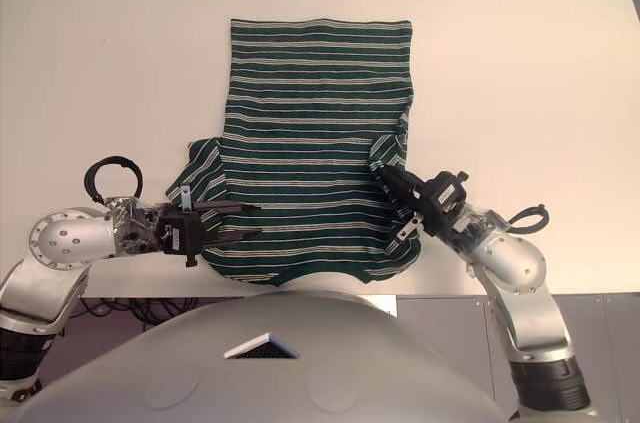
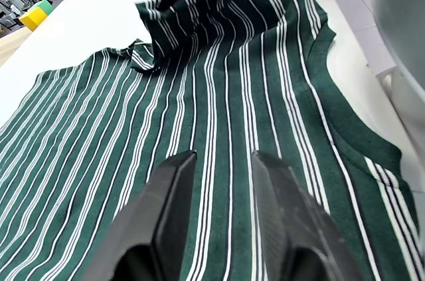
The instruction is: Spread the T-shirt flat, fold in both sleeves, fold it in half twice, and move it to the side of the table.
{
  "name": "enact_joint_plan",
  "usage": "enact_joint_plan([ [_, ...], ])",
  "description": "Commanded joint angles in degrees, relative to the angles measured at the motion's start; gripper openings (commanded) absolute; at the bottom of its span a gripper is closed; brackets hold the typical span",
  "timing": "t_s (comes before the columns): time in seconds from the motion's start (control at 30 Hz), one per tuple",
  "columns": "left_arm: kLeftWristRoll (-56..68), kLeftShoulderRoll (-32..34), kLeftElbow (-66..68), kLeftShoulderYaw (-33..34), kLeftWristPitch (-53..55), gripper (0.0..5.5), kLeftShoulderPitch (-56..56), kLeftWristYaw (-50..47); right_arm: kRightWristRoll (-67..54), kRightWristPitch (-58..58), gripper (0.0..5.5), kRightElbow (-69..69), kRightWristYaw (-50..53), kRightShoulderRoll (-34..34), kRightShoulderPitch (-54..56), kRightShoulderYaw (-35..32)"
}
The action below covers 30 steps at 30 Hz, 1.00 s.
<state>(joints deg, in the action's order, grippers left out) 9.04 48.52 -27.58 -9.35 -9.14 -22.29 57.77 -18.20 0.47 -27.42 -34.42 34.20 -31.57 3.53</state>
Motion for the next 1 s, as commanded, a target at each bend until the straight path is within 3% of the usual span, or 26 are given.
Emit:
enact_joint_plan([
  [0.03,-0.9,-0.1,0.4,-0.4,-0.6,1.48,1.0,-0.2,-2.2,1.8,0.01,-0.2,0.2,-0.9,-0.2,-3.2],
  [0.3,-1.4,0.2,0.7,-0.2,-1.3,1.48,0.7,-0.2,-11.1,4.1,0.01,4.6,-4.8,1.5,-9.0,-20.0],
  [0.53,-1.2,0.4,0.6,0.2,-1.8,1.48,0.5,0.1,-13.7,11.5,0.01,3.5,-3.3,-1.8,-14.0,-23.5],
  [0.77,-0.8,0.9,0.3,1.1,-2.2,1.48,-0.3,0.3,-35.0,33.2,0.01,4.2,11.0,-6.7,-8.5,-31.2],
  [1.0,-0.4,1.2,-0.5,1.8,-2.1,1.48,-0.5,0.4,-54.3,41.2,0.01,4.3,18.3,-11.4,-9.5,-37.5],
])
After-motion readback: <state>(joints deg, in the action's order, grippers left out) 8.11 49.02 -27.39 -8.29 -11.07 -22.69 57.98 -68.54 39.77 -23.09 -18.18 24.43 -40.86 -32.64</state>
